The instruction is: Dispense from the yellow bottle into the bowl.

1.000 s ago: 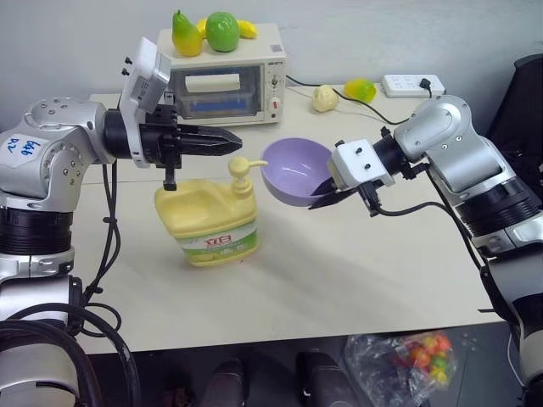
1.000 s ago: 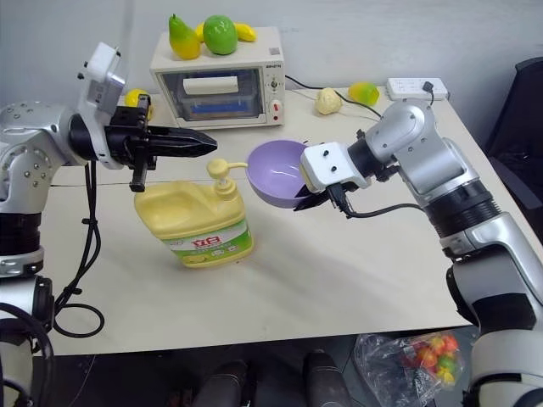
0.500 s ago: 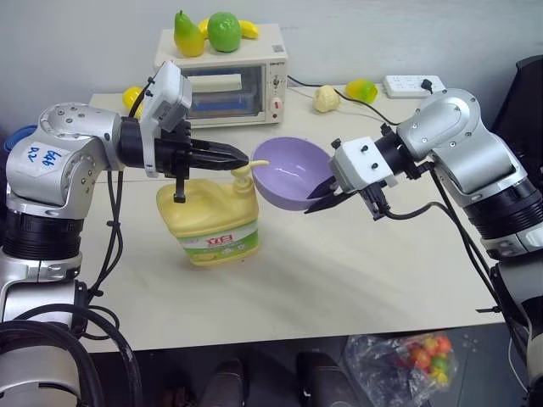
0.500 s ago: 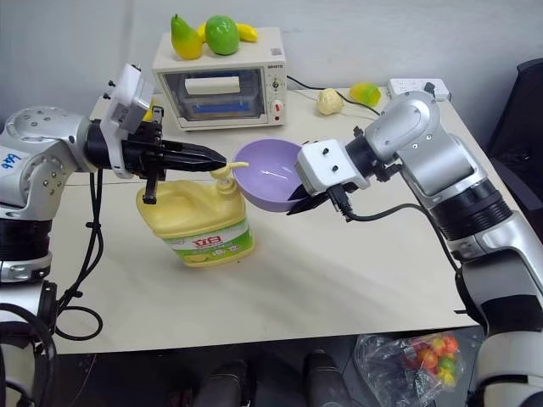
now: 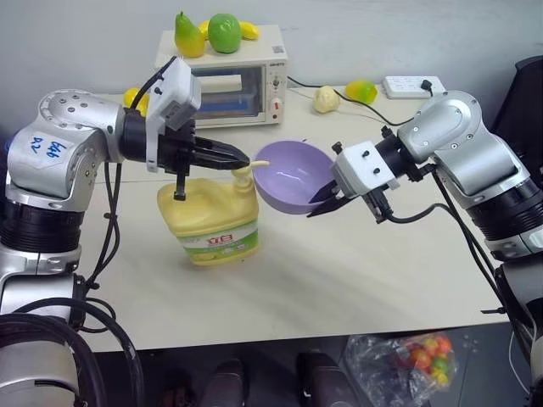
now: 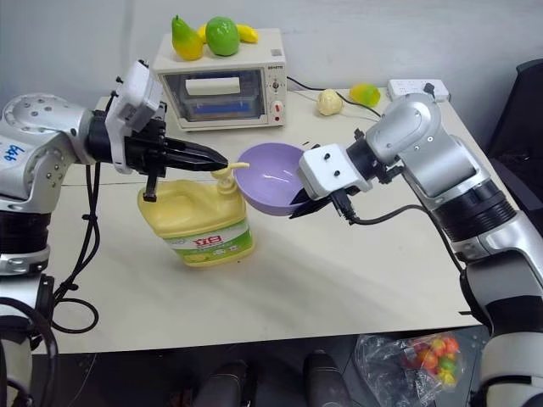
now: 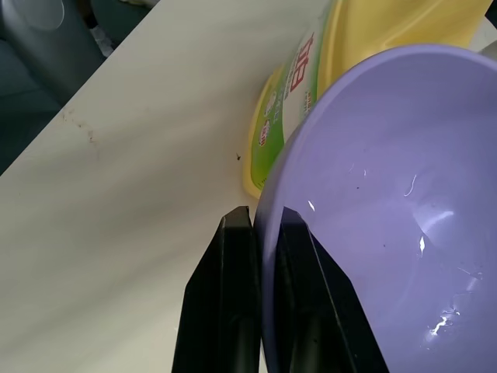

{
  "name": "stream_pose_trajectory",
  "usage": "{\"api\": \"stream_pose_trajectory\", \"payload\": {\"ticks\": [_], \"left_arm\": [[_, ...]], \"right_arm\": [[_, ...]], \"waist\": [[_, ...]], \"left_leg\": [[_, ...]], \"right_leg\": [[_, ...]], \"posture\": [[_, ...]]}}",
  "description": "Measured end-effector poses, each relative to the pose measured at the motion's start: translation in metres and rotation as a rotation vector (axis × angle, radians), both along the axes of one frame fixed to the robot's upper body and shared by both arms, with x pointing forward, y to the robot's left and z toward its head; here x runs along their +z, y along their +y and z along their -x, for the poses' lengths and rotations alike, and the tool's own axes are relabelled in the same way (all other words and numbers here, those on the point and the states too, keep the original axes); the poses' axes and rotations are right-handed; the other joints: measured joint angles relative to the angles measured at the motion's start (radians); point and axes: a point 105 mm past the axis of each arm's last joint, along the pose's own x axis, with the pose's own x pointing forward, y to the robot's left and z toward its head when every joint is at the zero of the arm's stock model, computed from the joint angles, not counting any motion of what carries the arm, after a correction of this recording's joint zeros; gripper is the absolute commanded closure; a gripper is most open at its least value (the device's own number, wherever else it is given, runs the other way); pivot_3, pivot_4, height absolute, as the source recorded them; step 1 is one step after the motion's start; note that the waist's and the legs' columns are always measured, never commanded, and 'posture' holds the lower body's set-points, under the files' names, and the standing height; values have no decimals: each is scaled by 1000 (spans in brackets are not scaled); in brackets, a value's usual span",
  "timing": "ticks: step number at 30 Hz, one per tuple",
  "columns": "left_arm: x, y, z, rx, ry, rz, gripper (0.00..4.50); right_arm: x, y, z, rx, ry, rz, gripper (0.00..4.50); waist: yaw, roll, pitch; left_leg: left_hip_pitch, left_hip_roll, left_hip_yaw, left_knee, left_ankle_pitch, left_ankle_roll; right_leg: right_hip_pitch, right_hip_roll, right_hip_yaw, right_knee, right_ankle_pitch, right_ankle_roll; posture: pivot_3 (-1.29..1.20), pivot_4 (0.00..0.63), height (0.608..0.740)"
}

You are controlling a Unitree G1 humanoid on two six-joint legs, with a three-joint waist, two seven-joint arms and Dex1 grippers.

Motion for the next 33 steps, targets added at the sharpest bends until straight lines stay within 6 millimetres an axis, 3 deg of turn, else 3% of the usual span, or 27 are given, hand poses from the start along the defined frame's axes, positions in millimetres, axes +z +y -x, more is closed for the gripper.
{"api": "stream_pose_trajectory", "payload": {"ticks": [13,24,33], "left_arm": [[11,1,-15,59,102,11,4443],[10,6,3,11,57,-76,4443],[9,6,-2,16,6,-103,4443]], "right_arm": [[-4,-6,-7,-7,-41,32,4500],[-8,-6,-7,2,-44,45,4500],[-9,-6,-6,10,-38,44,4500]], "waist": [[-2,0,0],[-2,0,0],[-1,0,0]], "left_leg": [[-1,0,0,0,0,0],[-3,0,1,0,0,0],[-3,0,1,1,0,0]], "right_leg": [[-2,0,-1,1,0,0],[-5,0,0,2,0,0],[-4,0,-1,3,0,0]], "posture": [[0,150,740],[0,150,740],[0,150,740]]}}
